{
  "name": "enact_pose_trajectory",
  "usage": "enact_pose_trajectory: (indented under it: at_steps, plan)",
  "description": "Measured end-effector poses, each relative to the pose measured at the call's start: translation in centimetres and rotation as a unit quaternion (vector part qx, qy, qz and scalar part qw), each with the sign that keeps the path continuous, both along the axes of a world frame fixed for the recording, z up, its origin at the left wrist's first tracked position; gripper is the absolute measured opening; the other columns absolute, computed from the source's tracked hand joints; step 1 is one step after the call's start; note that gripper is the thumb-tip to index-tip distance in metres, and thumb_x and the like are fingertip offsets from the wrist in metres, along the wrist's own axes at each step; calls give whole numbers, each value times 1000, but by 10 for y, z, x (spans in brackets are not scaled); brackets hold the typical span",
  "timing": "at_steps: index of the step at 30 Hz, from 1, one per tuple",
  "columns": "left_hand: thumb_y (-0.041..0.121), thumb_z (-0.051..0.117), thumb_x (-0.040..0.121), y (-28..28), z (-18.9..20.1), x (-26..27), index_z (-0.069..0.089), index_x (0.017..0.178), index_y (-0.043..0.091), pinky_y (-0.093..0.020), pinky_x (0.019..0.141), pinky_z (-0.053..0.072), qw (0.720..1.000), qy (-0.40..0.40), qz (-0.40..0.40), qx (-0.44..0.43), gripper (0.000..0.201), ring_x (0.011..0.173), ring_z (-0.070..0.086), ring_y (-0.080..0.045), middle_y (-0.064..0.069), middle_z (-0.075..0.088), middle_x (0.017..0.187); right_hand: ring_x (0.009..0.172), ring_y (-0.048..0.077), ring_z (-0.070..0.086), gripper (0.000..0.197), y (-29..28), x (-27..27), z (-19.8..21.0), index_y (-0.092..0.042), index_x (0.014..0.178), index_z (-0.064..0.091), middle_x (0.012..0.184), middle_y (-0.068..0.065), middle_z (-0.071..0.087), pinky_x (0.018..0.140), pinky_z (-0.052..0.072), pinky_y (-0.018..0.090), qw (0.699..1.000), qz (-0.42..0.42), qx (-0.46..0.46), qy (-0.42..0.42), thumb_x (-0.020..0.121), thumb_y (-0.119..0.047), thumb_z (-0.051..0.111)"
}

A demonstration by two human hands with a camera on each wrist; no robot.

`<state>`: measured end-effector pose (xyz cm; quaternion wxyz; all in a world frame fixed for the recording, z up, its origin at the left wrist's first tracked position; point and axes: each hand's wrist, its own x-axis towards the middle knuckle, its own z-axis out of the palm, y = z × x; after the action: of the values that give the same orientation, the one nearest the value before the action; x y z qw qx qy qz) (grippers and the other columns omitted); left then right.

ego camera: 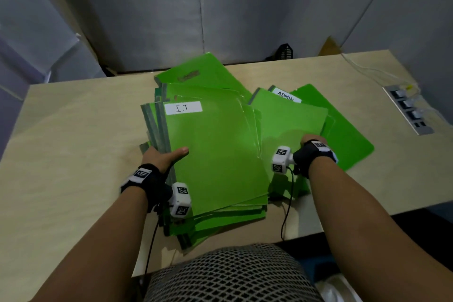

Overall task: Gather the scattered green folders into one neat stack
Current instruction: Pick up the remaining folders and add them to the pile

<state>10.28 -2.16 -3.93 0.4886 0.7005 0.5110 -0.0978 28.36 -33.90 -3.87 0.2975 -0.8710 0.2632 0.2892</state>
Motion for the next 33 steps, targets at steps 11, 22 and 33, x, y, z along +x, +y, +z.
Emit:
enact_pose_trajectory:
  at_steps: [11,22,33]
  plan:
    - [60,77,65,-4,0,7,21,149,-4,-44,90,47,998,42,-43,13,120,120,52,-41,-26,42,144,137,26,42,59,-21,6,23,-16,146,38,155,10,32,105,38,21,977,190,-97,-25,92,-22,60]
    - [56,77,67,-3,11,3,22,148,-5,-45,90,48,997,52,-51,9,115,121,51,-43,-27,41,144,113,41,57,34,41,30,126,-6,125,49,123,22,59,88,47,43,918,110,-153,-350,92,-1,43]
    - [71,63,72,1,16,-9,32,144,-4,-40,83,48,996,51,-67,-23,109,100,58,-35,-24,52,133,108,32,58,41,79,25,210,-4,125,43,120,17,60,89,45,38,862,125,-15,-491,88,-15,59]
